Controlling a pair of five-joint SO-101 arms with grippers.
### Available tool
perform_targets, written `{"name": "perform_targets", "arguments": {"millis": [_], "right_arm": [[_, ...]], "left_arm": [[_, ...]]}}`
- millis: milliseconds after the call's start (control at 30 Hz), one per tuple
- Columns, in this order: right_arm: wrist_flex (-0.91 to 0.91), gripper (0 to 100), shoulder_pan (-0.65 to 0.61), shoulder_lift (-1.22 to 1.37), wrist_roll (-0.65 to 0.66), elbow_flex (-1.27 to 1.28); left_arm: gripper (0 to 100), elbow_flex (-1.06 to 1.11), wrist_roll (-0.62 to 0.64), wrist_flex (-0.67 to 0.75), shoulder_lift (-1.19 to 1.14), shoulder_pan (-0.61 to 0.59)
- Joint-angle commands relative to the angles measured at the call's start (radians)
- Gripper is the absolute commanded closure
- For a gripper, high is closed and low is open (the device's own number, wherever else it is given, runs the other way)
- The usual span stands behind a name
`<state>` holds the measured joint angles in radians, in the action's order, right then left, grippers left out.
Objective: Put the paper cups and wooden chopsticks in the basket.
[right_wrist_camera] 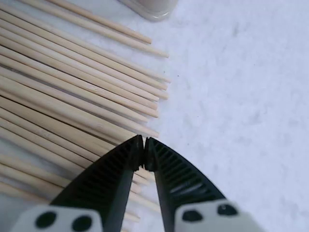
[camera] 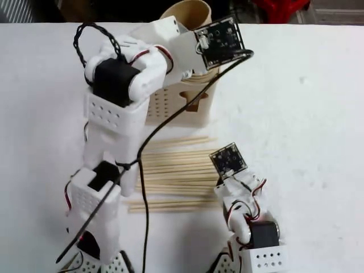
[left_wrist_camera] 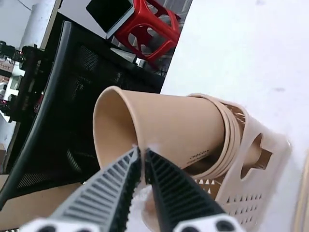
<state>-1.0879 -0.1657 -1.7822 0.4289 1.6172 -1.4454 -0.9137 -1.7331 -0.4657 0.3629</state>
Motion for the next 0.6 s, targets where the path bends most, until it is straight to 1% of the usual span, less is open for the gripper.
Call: {"name": "perform_targets", "arguments": {"millis": [0, 67, 200, 333, 400, 500, 567], "right_arm": [[0.024, 98.1, -0.008, -0.004, 0.011, -0.008], [0.024, 98.1, -0.008, -0.004, 0.011, -0.008], [0.024, 98.1, -0.01, -0.004, 0.011, -0.008], [0.024, 98.1, -0.01, -0.004, 0.011, -0.008], [0.024, 98.1, -0.01, -0.004, 0.011, -0.008], [0.024, 98.1, -0.01, -0.004, 0.011, -0.006], [0.024, 98.1, -0.01, -0.004, 0.011, -0.006]], "left_arm": [[98, -0.011, -0.074, -0.021, 0.044, -0.013], [98, -0.011, -0.103, -0.04, 0.044, -0.024], [97, -0.006, -0.109, -0.046, 0.035, -0.028], [83, -0.006, -0.094, -0.046, 0.033, -0.019], [79, -0.005, -0.06, -0.044, 0.028, -0.018], [82, -0.011, -0.031, -0.04, 0.01, -0.021], [83, -0.015, 0.04, -0.02, 0.002, -0.021]]}}
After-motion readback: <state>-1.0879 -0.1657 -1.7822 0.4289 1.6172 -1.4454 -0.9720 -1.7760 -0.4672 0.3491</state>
